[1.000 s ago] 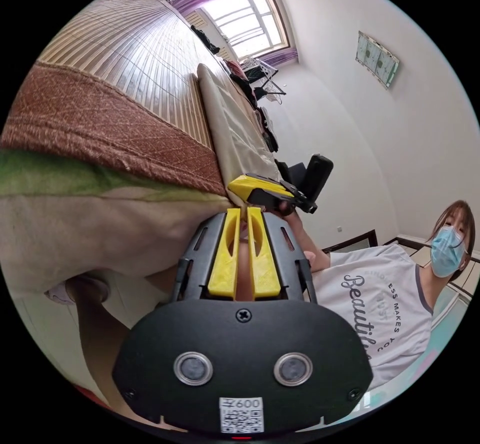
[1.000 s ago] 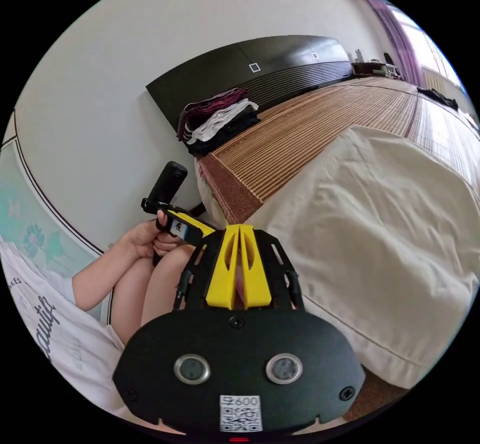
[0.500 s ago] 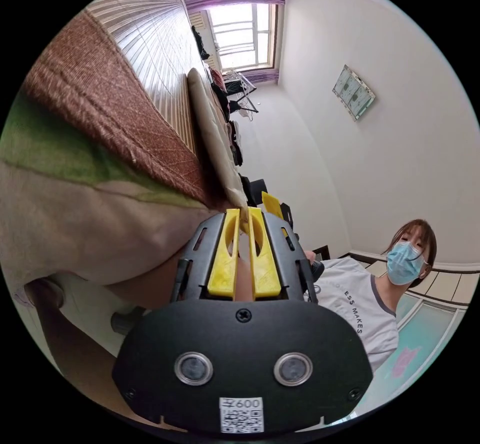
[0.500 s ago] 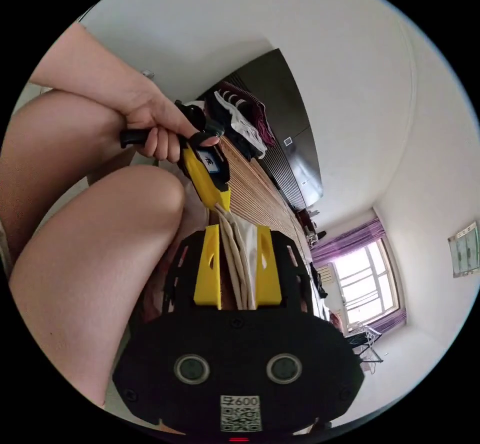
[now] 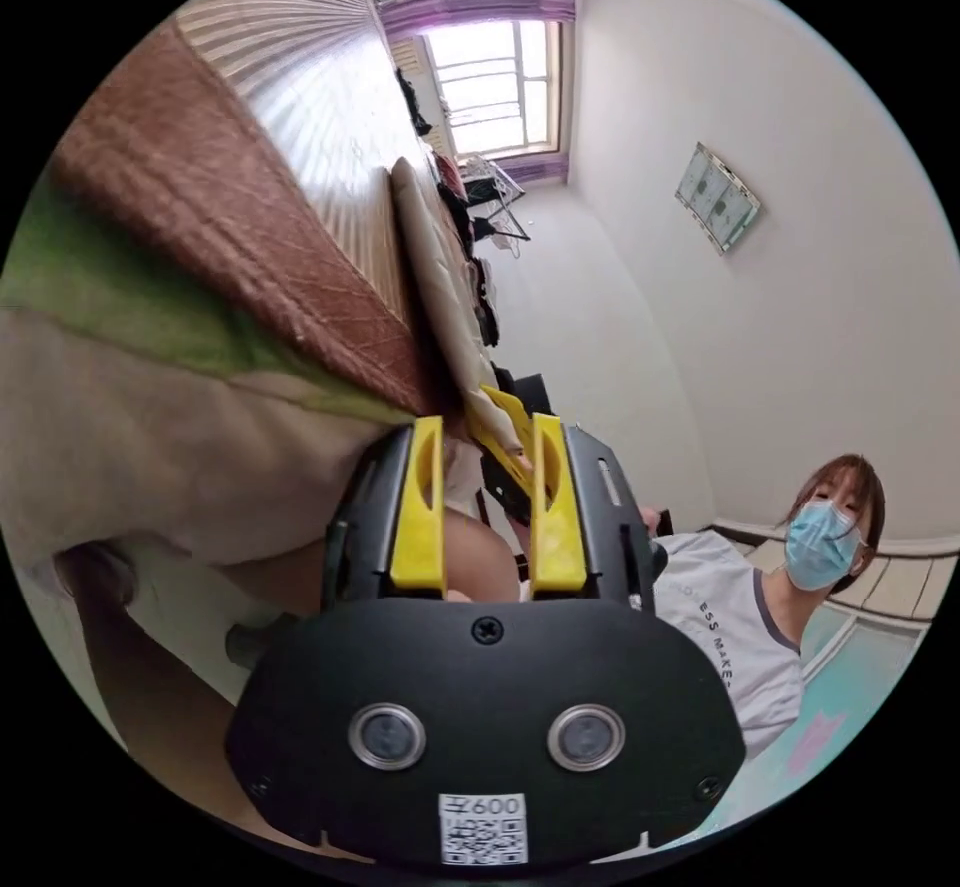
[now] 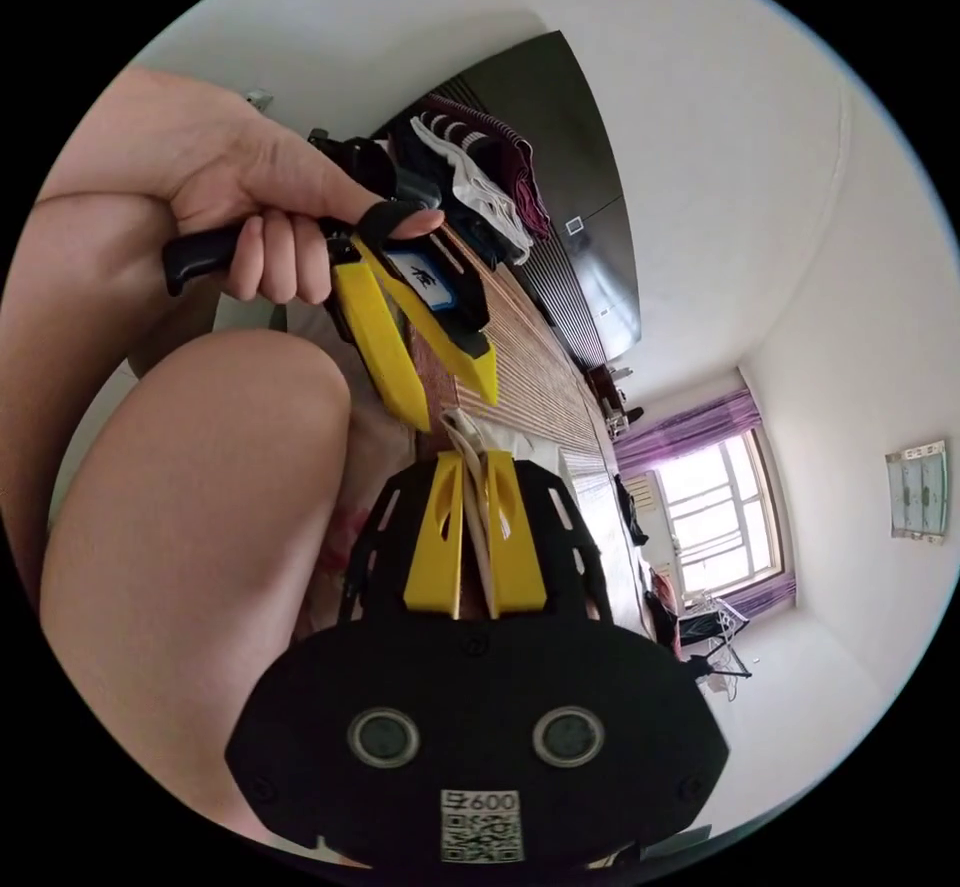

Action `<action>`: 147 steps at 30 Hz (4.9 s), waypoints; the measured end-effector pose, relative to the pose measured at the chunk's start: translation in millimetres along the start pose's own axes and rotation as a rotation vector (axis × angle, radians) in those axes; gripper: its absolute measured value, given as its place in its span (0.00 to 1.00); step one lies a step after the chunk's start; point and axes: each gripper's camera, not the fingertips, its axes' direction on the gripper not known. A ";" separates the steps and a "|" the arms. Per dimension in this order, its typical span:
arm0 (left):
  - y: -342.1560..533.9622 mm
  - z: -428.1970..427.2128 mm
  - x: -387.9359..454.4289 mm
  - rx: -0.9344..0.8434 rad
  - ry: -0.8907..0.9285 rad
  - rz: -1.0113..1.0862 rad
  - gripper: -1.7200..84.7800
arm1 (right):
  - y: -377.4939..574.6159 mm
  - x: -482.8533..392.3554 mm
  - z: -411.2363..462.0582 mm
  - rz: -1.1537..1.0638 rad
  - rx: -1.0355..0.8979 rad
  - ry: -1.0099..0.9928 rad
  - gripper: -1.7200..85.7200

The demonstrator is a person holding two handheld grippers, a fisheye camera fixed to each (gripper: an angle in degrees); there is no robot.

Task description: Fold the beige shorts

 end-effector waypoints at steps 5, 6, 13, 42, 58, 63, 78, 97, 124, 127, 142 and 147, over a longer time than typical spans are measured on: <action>-6.5 1.6 -4.3 -0.016 0.118 0.006 0.17 | 24.9 -35.2 -24.9 -0.027 0.003 0.088 0.01; -8.4 5.9 -4.5 -0.027 0.111 0.005 0.17 | 31.5 -39.9 -31.4 -0.018 0.009 0.102 0.01; -16.4 21.4 -8.8 -0.052 0.103 0.000 0.09 | 72.7 -62.7 -63.0 -0.009 0.044 0.118 0.01; -7.4 52.1 -15.9 -0.145 0.064 -0.034 0.07 | 170.3 -115.6 -127.0 -0.132 0.044 0.071 0.01; 3.1 37.0 -10.3 -0.104 0.090 -0.038 0.05 | 153.9 -74.8 -112.8 -0.066 0.040 0.100 0.01; 4.0 26.3 -3.8 -0.076 0.120 -0.016 0.07 | 139.5 -59.4 -94.2 -0.064 0.030 0.106 0.01; 10.8 7.9 5.1 -0.066 0.000 0.012 0.07 | 77.4 -37.9 -24.5 -0.088 0.001 0.087 0.01; 26.2 -34.5 -23.7 -0.026 0.068 -0.008 0.04 | 0.4 40.3 113.9 -0.087 -0.045 0.098 0.02; 59.4 -109.0 -149.1 0.168 0.079 -0.014 0.05 | 266.5 346.3 347.4 -0.119 -0.678 0.229 0.01; 69.0 -107.8 -177.0 0.207 0.094 -0.038 0.05 | 367.8 394.1 357.1 -0.128 -0.826 0.240 0.01; 130.8 -52.5 -237.4 0.349 -0.146 0.053 0.12 | 721.2 766.8 186.3 1.054 -0.889 0.202 0.01; 152.5 30.0 -166.4 0.416 -0.541 0.295 0.04 | 641.7 851.9 274.9 1.316 -0.328 -0.454 0.01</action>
